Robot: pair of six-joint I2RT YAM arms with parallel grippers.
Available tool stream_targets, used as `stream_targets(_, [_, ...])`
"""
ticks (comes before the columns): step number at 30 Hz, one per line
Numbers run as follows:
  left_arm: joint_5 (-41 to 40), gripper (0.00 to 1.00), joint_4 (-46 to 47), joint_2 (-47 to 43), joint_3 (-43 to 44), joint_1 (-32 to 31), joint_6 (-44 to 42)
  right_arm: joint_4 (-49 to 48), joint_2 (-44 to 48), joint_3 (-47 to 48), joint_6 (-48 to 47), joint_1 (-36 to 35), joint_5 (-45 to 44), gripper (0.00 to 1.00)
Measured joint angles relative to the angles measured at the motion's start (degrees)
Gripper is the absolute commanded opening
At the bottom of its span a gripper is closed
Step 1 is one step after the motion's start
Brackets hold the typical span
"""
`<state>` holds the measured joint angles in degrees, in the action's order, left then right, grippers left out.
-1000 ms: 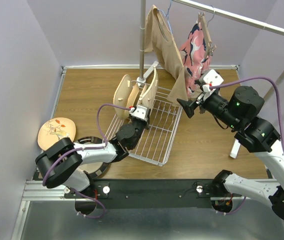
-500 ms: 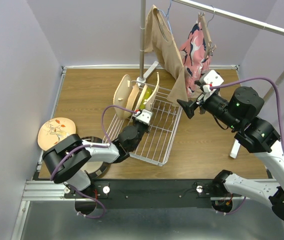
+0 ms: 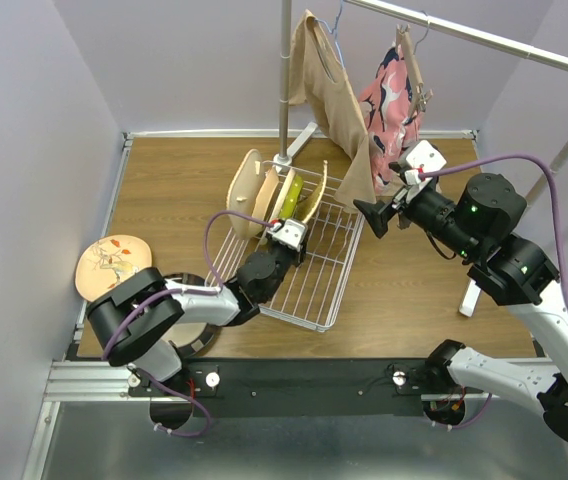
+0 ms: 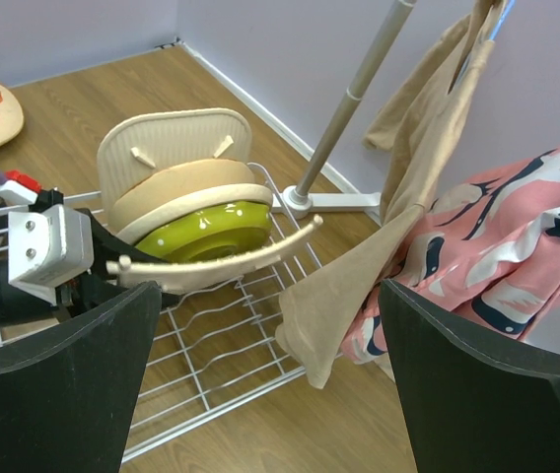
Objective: Load the plates into the dish rack
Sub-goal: Insert the plate into the dish rack, then grab a plate with the left arm
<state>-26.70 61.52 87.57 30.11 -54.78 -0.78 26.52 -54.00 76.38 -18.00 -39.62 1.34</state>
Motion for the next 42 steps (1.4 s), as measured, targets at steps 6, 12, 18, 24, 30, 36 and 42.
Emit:
stream_targets(6, [1.9,0.75,-2.6,-3.4,0.0,0.1,1.5,0.0,0.0,-0.2,0.0,0.0,0.1,1.00])
stream_targets(12, [5.4,0.78,-9.2,-14.6,0.0,0.0,2.4,0.0,0.0,-0.6,0.0,0.3,0.6,1.00])
stream_targets(18, [9.4,0.78,-17.3,-25.0,0.2,0.0,2.4,0.0,0.0,-1.1,0.0,0.3,1.5,1.00])
stream_targets(24, [11.0,0.80,-24.9,-33.5,0.3,0.1,3.7,0.0,0.0,-1.7,0.0,0.3,3.6,1.00])
stream_targets(30, [9.8,0.81,-34.1,-41.2,5.1,3.3,6.0,0.1,0.0,-2.5,0.0,0.3,8.4,1.00])
stream_targets(36, [10.9,0.81,-43.1,-38.6,15.3,12.9,9.4,0.6,-1.0,-4.0,-0.2,0.3,13.6,1.00])
stream_targets(42, [12.7,0.81,-52.2,-34.7,22.1,24.1,14.3,0.7,-1.9,-4.3,-0.7,0.3,16.0,1.00])
